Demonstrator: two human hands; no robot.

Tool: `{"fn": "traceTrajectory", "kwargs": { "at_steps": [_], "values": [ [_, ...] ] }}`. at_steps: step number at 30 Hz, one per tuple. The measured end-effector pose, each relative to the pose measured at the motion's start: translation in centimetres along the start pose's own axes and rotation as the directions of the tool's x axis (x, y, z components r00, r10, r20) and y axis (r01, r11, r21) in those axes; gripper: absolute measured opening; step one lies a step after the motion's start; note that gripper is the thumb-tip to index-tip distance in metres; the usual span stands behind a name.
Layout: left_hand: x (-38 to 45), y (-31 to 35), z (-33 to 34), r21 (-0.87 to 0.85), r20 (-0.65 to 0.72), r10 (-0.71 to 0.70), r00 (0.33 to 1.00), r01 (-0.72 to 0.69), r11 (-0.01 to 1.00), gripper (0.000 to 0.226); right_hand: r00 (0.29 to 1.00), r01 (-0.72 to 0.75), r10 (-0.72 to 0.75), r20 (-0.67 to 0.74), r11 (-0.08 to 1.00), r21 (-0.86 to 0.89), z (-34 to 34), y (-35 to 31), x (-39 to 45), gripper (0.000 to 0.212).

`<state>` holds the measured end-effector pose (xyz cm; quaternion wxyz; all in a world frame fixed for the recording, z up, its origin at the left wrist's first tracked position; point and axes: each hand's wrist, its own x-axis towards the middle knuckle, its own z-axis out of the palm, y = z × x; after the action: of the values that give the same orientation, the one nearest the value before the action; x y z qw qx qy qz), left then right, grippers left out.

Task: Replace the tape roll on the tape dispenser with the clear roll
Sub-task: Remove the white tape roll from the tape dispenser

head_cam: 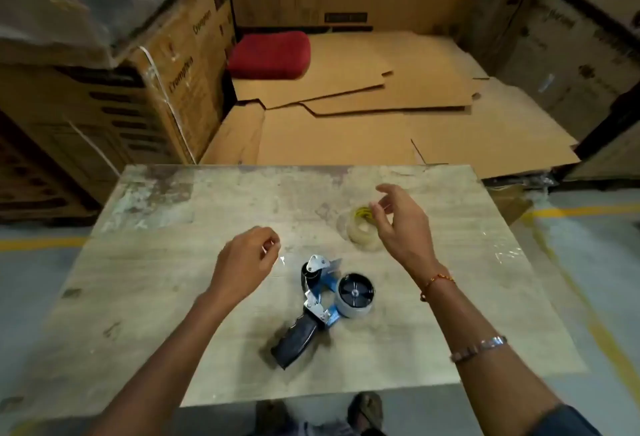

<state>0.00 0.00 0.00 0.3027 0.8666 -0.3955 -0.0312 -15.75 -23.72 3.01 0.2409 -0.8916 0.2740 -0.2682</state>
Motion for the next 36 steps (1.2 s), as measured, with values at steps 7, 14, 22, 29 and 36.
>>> {"fn": "traceTrajectory", "kwargs": {
  "at_steps": [7,14,22,29,36],
  "values": [
    [-7.7,-1.6,7.1,0.089,0.550,-0.146,0.822,0.116,0.989,0.073,0.908,-0.175,0.201,0.367,0.979,-0.104,4.0,2.3,-8.8,0.032],
    [-9.9,-0.3,9.7,0.171,0.538,-0.172,0.825,0.094,0.981,0.081,0.754,-0.111,0.275,0.597,0.948,-0.297,5.9,2.6,-12.0,0.054],
    [-10.0,-0.6,9.3,0.130,0.363,-0.165,0.917,0.125,0.984,0.071,0.769,-0.127,0.218,0.601,0.973,-0.191,6.2,5.0,-10.9,0.090],
    [-9.0,0.4,9.0,0.130,0.300,-0.142,0.943,0.107,0.986,0.066,0.735,-0.087,0.075,0.674,0.996,-0.017,6.0,7.8,-9.6,0.088],
    [-8.7,1.7,9.9,0.134,0.215,-0.243,0.946,0.218,0.967,0.054,0.708,-0.004,-0.099,0.699,0.990,0.144,6.7,10.6,-7.9,0.094]
  ]
}}
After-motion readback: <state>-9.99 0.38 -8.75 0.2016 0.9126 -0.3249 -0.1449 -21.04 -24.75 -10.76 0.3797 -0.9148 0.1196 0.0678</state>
